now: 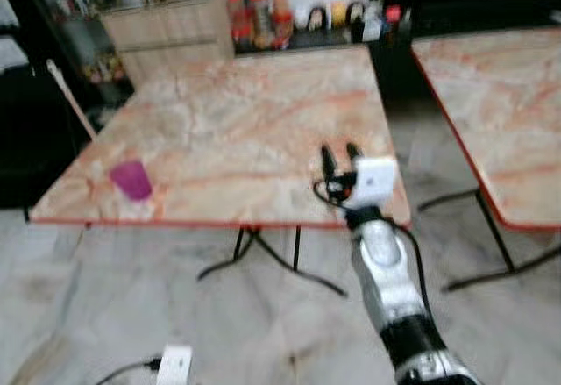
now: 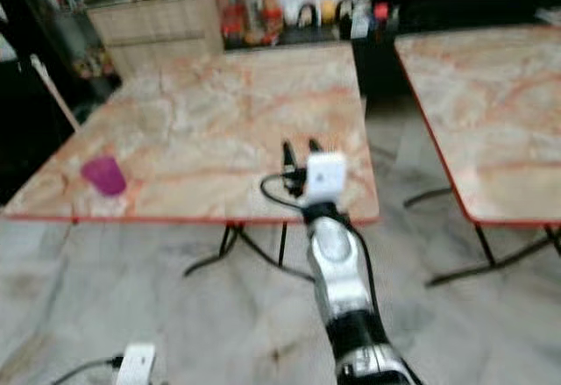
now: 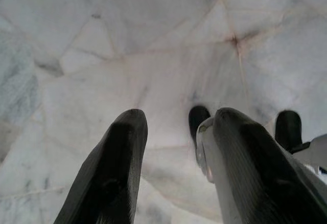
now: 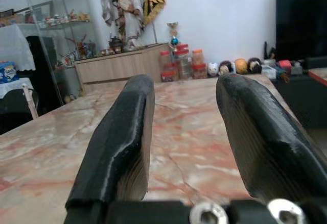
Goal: Setting the table
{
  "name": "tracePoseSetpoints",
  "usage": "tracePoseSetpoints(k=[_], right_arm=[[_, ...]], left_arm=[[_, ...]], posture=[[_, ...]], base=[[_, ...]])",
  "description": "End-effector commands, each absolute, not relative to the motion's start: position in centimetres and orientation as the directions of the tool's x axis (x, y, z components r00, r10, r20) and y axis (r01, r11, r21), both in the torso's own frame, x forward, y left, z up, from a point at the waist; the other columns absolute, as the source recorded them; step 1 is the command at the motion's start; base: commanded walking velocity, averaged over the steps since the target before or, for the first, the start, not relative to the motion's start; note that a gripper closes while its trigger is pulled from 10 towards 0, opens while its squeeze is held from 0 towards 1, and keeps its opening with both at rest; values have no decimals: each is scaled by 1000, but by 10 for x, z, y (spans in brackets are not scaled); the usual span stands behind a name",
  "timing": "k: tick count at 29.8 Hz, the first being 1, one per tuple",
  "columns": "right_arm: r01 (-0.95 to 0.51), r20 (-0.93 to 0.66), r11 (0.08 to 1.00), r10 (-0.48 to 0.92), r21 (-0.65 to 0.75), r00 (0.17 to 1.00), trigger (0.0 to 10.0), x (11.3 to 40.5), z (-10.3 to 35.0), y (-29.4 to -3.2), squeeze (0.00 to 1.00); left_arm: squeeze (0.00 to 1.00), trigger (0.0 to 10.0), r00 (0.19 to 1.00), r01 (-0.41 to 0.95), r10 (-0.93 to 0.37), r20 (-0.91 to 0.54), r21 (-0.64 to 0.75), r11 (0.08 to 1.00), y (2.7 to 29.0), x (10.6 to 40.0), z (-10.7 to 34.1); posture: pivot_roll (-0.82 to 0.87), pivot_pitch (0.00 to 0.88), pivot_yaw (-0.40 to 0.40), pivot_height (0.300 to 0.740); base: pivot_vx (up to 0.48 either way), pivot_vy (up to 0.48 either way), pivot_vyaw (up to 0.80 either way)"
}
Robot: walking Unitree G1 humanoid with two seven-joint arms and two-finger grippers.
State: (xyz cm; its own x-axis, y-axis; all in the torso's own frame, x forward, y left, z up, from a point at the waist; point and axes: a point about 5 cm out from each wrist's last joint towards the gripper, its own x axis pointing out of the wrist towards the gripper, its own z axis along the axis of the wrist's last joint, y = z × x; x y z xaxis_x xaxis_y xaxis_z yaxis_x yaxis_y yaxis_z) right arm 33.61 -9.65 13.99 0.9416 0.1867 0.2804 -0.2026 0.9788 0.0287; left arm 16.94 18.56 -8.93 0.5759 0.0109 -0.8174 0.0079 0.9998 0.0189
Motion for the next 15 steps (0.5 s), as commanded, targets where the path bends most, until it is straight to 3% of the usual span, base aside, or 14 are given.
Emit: tracePoseSetpoints(k=[1,15], right_arm=[[-222,282,974,202,40,938,10000,336,144,-86,0],[-99,149,995,94,29,984,10000,324,113,-102,0]], left_arm=[[0,10000,574,2,33,-818,42,999,194,169,-89],[0,10000,569,14,30,-822,45,999,196,167,-89]], posture=[[-97,8,88,740],[-107,0,92,740]], base=[[270,0,0],[272,0,0]])
